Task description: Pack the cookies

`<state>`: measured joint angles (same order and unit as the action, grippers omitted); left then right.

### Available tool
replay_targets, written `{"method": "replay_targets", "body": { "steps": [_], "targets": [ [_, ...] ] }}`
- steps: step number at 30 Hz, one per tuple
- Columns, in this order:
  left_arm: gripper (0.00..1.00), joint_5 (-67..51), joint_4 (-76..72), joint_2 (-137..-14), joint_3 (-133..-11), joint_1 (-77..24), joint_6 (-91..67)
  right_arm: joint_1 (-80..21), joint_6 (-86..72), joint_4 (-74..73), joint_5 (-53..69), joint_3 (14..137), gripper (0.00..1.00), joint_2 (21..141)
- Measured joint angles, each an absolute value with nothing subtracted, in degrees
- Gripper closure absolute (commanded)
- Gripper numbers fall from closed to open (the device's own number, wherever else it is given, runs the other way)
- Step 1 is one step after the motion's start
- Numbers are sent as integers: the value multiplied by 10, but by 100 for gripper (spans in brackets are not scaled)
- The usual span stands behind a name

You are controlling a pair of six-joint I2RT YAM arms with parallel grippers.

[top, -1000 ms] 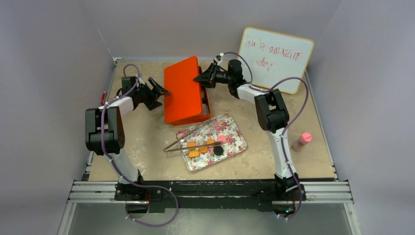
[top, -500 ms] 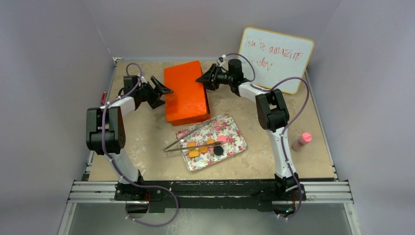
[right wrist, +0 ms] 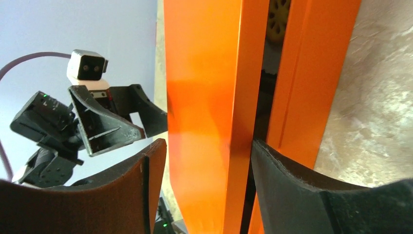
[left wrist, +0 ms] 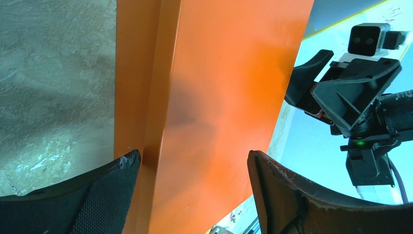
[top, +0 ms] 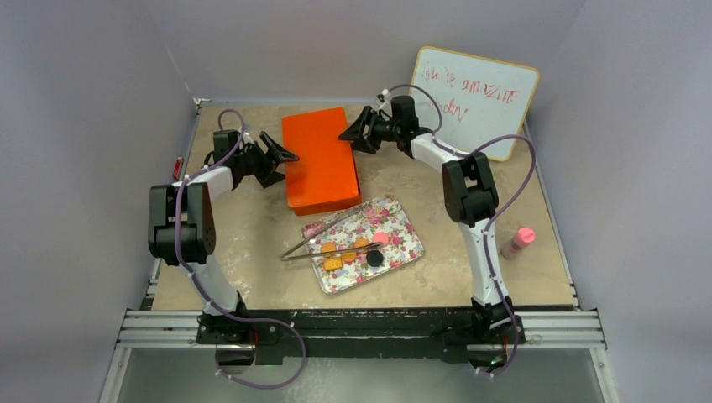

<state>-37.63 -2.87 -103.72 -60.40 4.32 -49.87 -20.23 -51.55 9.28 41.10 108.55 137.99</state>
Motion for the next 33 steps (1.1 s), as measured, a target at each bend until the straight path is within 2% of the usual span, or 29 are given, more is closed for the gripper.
{"method": "replay_targets", "body": {
  "steps": [11, 21, 33],
  "targets": [
    [22, -376, -29, -1037, -601, 42, -500, -201, -396, -18, 355, 1109, 29, 1331],
    [22, -366, -29, -1037, -601, 31, -504, -201, -342, -18, 340, 949, 28, 1180],
    [22, -328, -27, -1037, -601, 18, -511, -201, -328, -4, 357, 811, 34, 1162]
  ]
}}
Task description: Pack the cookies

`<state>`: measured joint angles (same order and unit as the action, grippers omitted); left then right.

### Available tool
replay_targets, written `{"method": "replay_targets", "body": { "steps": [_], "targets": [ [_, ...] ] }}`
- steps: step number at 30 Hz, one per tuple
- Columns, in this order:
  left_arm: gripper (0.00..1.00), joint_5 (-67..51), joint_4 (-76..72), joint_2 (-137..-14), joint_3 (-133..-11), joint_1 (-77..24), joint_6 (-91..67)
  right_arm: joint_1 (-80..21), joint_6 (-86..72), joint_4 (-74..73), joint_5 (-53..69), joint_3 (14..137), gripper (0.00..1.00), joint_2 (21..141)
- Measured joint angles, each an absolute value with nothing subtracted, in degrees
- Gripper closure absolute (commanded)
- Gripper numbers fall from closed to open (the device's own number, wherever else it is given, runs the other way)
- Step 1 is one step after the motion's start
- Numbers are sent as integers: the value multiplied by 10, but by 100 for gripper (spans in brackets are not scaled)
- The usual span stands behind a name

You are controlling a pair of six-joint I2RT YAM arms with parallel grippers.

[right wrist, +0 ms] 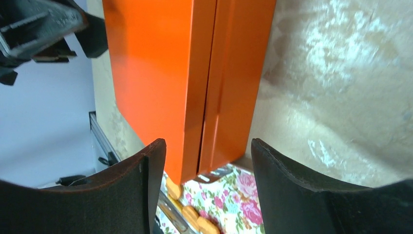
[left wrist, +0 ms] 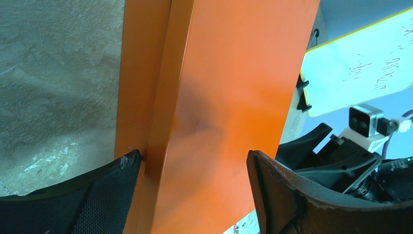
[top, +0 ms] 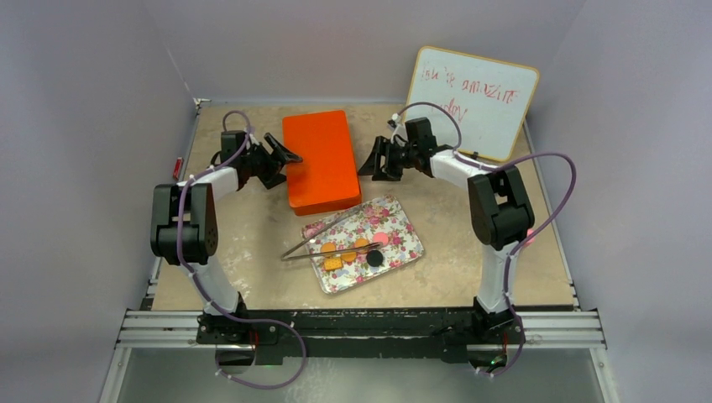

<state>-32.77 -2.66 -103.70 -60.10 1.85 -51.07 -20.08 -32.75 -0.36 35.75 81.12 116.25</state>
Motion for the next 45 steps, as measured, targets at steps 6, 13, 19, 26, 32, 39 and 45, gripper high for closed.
{"method": "replay_targets", "body": {
  "steps": [6, 13, 19, 26, 32, 39, 45],
  "targets": [
    [22, -308, -25, -1037, -604, 12, -519, -201, -325, 10, 381, 756, 39, 1134],
    [22, -290, -20, -1036, -617, 6, -521, -201, -325, 36, 403, 728, 38, 1106],
    [22, -268, -9, -1034, -630, -11, -521, -201, -325, 43, 403, 726, 37, 1101],
    [22, -245, 18, -1034, -649, -22, -515, -203, -322, 43, 402, 726, 44, 1105],
    [21, -229, 43, -1025, -655, -23, -503, -203, -319, 41, 401, 718, 52, 1119],
    [21, -212, 58, -999, -655, -23, -485, -203, -319, 38, 406, 710, 59, 1142],
    [21, -204, 60, -965, -621, -23, -478, -203, -319, 42, 407, 710, 61, 1142]
  ]
}}
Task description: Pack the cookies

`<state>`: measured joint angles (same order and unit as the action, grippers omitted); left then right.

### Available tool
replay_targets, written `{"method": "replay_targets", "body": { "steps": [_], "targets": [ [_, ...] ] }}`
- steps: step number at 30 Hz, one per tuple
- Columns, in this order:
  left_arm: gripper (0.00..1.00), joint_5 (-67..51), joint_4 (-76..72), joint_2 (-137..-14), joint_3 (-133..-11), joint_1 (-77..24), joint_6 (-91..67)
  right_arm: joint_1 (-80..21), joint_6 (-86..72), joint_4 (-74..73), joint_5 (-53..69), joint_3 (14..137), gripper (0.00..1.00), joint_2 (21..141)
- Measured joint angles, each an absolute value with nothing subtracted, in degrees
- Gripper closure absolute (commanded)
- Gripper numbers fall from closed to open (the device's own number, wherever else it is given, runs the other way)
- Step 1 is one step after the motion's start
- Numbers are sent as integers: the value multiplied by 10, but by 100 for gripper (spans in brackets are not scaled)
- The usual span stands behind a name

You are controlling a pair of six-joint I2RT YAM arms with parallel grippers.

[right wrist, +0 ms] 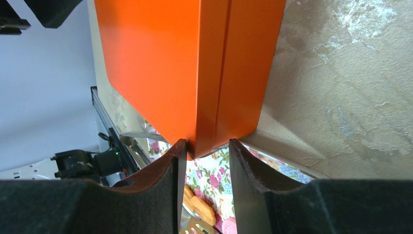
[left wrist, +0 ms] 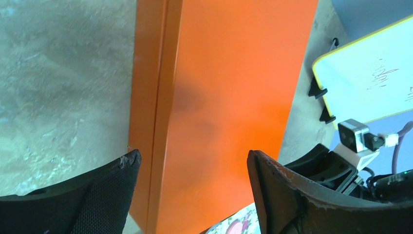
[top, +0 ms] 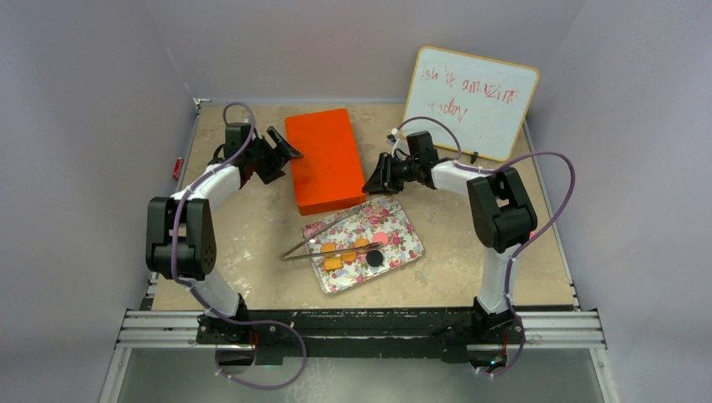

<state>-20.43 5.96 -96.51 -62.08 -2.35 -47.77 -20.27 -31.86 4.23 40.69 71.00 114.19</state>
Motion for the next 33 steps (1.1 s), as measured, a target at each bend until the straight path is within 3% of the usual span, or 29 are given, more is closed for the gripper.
{"method": "replay_targets", "body": {
  "steps": [16, 26, 33],
  "targets": [
    [22, -208, 70, -956, -610, -23, -469, -203, -319, 34, 391, 748, 57, 1157],
    [29, -212, 70, -1054, -722, -2, -469, -203, -319, 27, 380, 819, 41, 1187],
    [37, -212, 75, -1154, -830, 11, -455, -203, -319, 28, 361, 896, 40, 1219]
  ]
}}
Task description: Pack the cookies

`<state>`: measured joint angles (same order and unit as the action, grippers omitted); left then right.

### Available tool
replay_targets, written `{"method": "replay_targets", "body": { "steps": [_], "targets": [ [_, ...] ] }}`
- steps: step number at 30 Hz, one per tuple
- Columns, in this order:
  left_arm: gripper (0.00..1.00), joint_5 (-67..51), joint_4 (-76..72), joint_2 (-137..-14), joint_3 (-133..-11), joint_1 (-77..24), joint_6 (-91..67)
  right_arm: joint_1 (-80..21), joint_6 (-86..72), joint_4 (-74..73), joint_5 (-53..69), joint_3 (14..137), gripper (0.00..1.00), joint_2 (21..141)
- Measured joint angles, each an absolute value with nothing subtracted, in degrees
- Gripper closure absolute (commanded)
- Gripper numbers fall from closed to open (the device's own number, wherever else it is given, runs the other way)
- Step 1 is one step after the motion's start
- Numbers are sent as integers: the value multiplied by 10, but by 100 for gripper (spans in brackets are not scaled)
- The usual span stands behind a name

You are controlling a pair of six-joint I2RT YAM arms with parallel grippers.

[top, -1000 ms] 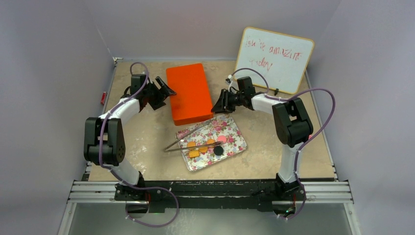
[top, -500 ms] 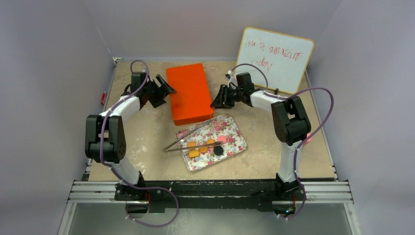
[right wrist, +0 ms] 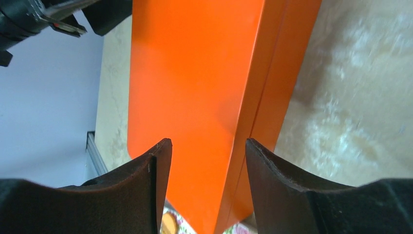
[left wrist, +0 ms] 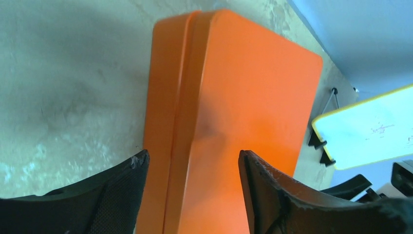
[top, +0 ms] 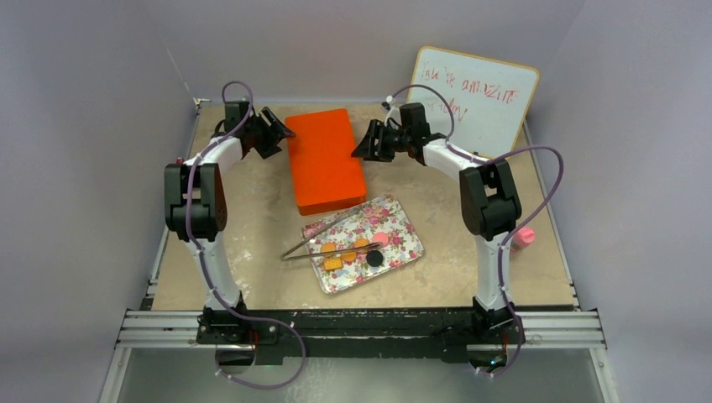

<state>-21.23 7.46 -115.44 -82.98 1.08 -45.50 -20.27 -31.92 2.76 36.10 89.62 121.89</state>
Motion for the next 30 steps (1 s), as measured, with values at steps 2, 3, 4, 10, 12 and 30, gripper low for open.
{"method": "replay_targets", "body": {
  "steps": [2, 3, 4, 10, 12, 30],
  "targets": [
    [39, -212, 79, -1178, -855, 14, -453, -203, -320, 29, 355, 927, 40, 1239],
    [39, -212, 80, -1190, -869, 15, -452, -203, -321, 30, 354, 940, 40, 1249],
    [40, -212, 81, -1200, -879, 15, -451, -203, -322, 30, 352, 952, 40, 1260],
    [43, -213, 92, -1281, -974, 17, -439, -203, -326, 28, 343, 972, 41, 1301],
    [44, -213, 96, -1300, -998, 18, -437, -203, -326, 27, 340, 972, 41, 1308],
    [48, -225, 79, -1342, -1041, 18, -437, -200, -357, 55, 324, 932, 51, 1293]
  ]
}}
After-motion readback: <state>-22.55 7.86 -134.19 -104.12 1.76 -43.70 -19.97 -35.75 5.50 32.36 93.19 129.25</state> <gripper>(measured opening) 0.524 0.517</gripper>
